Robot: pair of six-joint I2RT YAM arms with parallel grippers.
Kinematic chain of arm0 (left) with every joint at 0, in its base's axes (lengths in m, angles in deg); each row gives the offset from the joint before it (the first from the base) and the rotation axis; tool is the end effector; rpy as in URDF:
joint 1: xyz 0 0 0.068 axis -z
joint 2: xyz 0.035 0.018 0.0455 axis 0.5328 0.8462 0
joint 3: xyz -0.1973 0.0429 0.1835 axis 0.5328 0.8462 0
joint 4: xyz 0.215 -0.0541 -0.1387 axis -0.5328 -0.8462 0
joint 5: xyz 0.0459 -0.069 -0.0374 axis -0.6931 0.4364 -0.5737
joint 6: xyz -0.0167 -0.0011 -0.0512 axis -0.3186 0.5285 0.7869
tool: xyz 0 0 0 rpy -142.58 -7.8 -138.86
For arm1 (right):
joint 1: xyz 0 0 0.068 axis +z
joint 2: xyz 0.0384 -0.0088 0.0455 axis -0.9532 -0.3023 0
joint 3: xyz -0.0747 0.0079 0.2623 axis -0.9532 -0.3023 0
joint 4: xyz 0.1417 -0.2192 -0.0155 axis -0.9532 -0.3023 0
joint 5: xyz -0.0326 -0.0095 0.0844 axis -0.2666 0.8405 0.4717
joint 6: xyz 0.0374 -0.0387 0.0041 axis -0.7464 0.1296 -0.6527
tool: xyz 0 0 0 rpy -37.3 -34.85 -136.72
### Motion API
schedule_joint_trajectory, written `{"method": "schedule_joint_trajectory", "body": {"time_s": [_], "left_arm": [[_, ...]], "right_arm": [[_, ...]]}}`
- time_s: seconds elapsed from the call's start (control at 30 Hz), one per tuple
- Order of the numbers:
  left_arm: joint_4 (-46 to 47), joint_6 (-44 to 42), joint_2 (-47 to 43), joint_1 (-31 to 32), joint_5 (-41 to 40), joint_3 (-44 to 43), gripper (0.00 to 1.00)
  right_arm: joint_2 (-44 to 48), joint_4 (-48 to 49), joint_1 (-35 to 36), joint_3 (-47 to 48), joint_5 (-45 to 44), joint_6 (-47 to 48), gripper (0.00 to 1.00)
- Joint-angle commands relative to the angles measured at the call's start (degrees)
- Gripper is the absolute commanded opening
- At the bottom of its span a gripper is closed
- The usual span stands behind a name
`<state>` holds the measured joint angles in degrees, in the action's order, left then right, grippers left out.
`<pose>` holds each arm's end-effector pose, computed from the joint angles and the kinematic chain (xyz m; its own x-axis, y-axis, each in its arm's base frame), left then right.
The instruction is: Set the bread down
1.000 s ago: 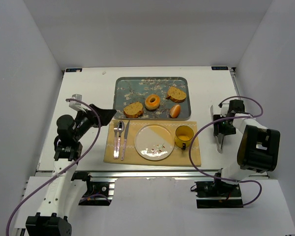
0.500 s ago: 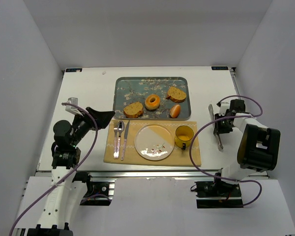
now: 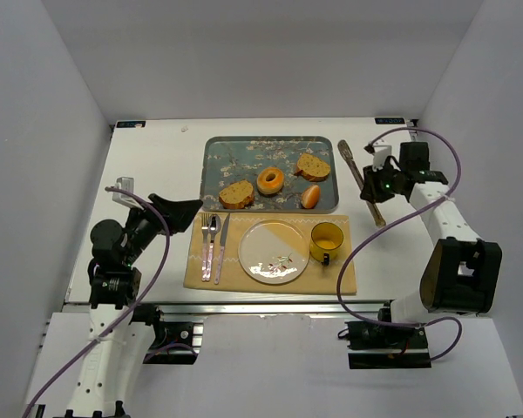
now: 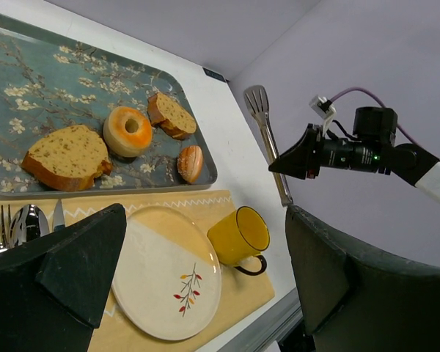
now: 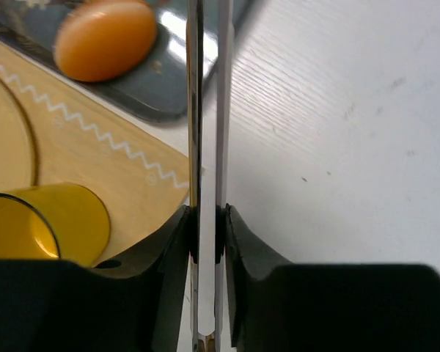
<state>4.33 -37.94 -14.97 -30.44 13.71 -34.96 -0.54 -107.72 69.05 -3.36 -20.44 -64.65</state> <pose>0.1353 -0.0219 0.3124 -0.3674 -0.5824 -0.7251 0.3733 0.6218 -0.6885 0.3119 -0.0050 0.2617 -0.6306 -0.3238 -0.7053 -0.4663 0.8846 0.0108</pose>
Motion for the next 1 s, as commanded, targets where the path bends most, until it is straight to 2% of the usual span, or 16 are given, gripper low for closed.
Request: {"method": "schedule_joint_trajectory", "body": {"time_s": [0.0, 0.37, 0.53, 0.97], "left_arm": [[-1.8, 0.4, -1.5, -0.2, 0.1, -2.7, 0.98], [-6.9, 0.3, -5.8, -0.2, -2.0, -3.5, 0.98], [-8.1, 0.6, -7.6, -0.2, -2.8, -3.1, 0.98], [-8.9, 0.6, -7.0, -0.2, -3.0, -3.8, 0.98]], "right_arm": [[0.7, -0.9, 4.7, 4.0, 2.0, 1.4, 0.3], [-2.7, -4.7, 14.1, 11.0, 5.4, 0.4, 0.41], [-2.5, -3.5, 16.7, 10.1, 4.7, -0.7, 0.43], [-9.8, 4.1, 17.1, 12.0, 6.7, -18.3, 0.47]]}}
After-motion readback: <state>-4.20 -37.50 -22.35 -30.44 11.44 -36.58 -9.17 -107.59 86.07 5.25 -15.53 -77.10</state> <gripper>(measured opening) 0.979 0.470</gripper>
